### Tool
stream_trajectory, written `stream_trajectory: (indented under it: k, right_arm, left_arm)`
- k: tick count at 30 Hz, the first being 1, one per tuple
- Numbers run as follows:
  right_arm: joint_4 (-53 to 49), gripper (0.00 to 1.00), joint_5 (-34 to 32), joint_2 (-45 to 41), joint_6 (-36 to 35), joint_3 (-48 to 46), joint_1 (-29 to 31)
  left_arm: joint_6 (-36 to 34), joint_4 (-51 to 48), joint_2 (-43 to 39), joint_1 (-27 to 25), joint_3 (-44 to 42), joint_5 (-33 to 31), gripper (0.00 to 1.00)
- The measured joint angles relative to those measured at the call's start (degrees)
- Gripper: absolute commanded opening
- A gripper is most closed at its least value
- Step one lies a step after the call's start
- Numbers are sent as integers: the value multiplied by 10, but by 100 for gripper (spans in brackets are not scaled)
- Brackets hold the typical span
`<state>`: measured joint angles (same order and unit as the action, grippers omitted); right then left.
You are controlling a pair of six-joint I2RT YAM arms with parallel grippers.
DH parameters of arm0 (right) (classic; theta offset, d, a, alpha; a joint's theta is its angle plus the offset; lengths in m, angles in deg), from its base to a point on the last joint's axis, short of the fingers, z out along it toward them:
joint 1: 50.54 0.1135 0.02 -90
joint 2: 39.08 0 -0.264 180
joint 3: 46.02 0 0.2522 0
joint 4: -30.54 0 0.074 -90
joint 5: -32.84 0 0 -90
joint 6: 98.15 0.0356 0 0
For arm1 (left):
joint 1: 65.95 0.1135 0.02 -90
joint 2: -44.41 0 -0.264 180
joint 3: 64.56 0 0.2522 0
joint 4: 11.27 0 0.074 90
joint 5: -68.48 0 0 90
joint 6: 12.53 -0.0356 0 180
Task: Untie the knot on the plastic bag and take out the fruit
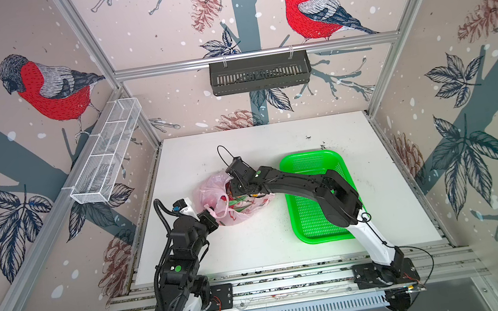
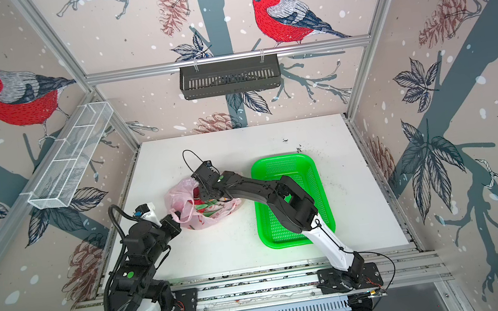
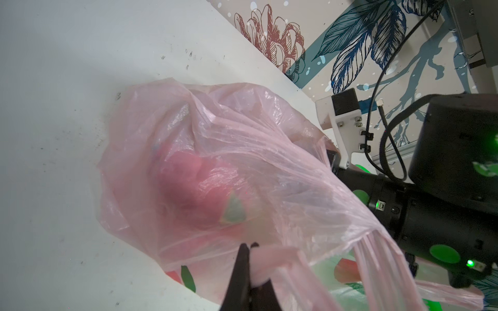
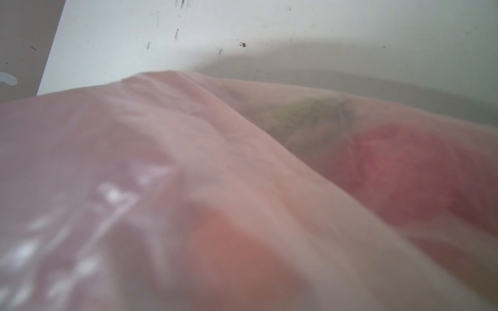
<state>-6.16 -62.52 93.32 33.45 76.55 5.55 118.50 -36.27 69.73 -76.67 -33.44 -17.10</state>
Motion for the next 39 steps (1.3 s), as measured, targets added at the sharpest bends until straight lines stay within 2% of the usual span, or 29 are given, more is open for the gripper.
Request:
stream_trajectory:
  k: [39]
  right_arm:
    - [-74,20,-23,-135,-66,-26,59]
  left_arm:
    - [-9,68,40,0,6,-1,0]
